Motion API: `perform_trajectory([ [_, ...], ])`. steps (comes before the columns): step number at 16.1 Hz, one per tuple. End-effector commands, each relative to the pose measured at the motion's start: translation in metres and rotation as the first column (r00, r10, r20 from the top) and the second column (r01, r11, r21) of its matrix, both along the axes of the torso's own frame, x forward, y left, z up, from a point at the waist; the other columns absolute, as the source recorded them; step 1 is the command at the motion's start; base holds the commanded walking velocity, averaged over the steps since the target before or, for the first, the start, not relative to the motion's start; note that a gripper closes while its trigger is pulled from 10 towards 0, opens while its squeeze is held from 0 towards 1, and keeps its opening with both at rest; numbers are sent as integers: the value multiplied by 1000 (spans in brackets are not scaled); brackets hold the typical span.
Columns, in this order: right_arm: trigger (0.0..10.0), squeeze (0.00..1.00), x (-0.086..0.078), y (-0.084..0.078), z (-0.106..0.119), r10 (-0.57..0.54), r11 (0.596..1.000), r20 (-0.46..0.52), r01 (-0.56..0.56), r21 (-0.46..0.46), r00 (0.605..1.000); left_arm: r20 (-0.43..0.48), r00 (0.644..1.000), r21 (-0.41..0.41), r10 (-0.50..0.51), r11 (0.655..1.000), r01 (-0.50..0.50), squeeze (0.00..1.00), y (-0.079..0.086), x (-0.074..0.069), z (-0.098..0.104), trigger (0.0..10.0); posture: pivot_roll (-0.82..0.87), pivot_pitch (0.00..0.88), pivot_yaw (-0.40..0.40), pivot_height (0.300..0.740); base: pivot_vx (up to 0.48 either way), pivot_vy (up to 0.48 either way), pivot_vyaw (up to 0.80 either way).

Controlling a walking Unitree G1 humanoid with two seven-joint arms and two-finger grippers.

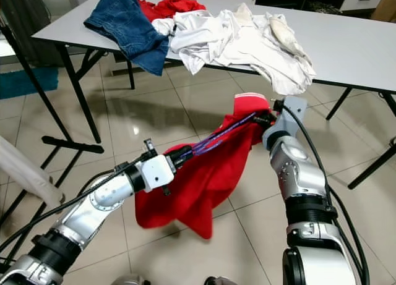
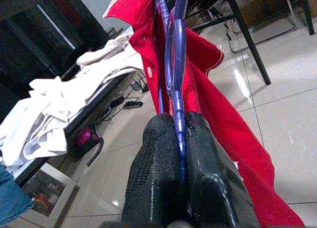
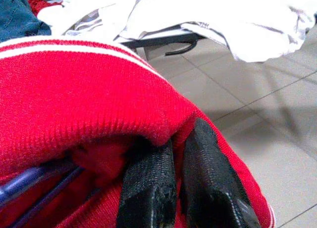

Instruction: Hang hanger

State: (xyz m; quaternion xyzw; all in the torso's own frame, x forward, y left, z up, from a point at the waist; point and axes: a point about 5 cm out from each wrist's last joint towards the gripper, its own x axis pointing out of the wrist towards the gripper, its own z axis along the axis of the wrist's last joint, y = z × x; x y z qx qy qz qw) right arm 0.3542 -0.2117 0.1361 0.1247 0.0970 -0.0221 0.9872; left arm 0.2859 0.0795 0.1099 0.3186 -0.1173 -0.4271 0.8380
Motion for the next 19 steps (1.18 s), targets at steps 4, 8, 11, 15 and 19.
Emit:
perform_trajectory([
  [4, 0, 0, -4, -50, 48, -198, 966, 181, 224, -133, 963, -83, 991, 103, 108, 990, -100, 0, 29, 1, -20, 0, 223, 21, -25, 740, 0, 0, 0],
  [8, 0, 0, -1, -38, 41, -104, 968, 149, 134, -212, 983, -89, 990, 115, 106, 989, -96, 0, 30, 2, -20, 0, 220, 18, -26, 740, 0, 0, 0],
  [11, 0, 0, -1, -34, 38, -73, 963, 140, 106, -246, 987, -101, 992, 164, 75, 985, -58, 0, 30, -2, -23, 0, 225, 16, -28, 740, 0, 0, 0],
  [15, 0, 0, 2, -22, 42, 2, 959, 165, 45, -282, 986, -127, 990, 206, 58, 978, -31, 0, 31, -5, -28, 0, 239, 12, -35, 740, 0, 0, 0],
  [19, 0, 0, 1, -39, 27, -93, 944, 123, 127, -306, 988, -117, 993, 179, 27, 984, -6, 0, 29, -10, -26, 0, 243, 13, -40, 740, 0, 0, 0],
])
